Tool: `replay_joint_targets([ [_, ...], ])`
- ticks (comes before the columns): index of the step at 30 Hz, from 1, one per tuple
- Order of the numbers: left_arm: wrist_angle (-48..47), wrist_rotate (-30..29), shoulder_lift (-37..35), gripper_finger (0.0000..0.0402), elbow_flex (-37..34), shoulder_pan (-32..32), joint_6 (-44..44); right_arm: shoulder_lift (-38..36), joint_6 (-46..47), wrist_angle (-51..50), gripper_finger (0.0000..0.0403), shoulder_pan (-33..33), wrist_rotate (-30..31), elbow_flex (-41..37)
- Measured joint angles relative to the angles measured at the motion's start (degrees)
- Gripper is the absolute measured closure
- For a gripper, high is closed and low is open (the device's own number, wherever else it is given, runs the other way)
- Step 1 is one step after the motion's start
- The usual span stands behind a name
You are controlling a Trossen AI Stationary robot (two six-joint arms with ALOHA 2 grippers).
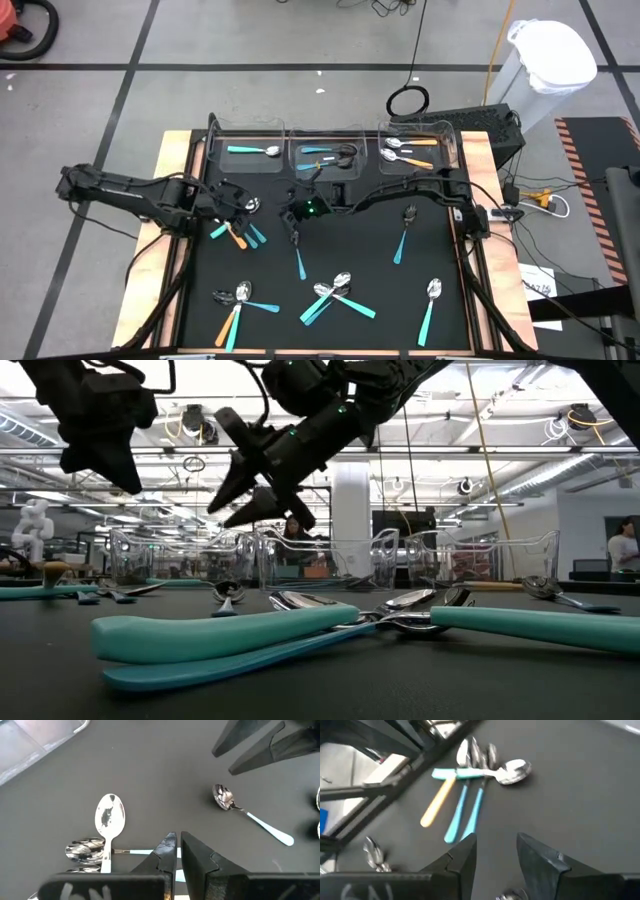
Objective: Sort silverware by color (type)
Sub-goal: Put the light blue spoon into the left transparent bin
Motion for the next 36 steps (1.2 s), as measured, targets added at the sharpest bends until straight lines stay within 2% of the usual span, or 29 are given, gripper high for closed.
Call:
replay_joint_targets([
  [8,0.1,-1.4,3.1,0.0375,0.0,0.3,0.0,-2.7,-1.0,-10.5,0.0269,-1.2,-0.2,0.0],
  [14,4.2,-2.4,4.2,0.0375,0.0,3.0,0.2,-4.7,-7.5,-9.0,0.0269,-2.7,-0.2,0.0],
  [18,10.0,-2.0,4.5,0.0375,0.0,6.2,1.5,-4.8,-7.8,-6.2,0.0269,-3.0,-0.4,0.0],
  [21,15.7,-0.8,4.5,0.0369,0.0,8.3,1.7,-4.8,-8.3,-5.8,0.0268,-3.2,-3.7,0.0],
  [25,21.5,0.3,4.5,0.0331,0.0,9.9,1.4,-4.8,-9.5,-5.7,0.0255,-4.4,-8.6,0.0],
  [30,22.1,0.4,4.5,0.0269,0.0,11.3,0.0,-4.8,-11.2,-5.7,0.0211,-6.8,-12.3,0.0],
  [36,22.0,-1.2,4.5,0.0248,0.0,12.4,0.2,-4.8,-13.5,-7.0,0.0163,-8.6,-13.6,0.0],
])
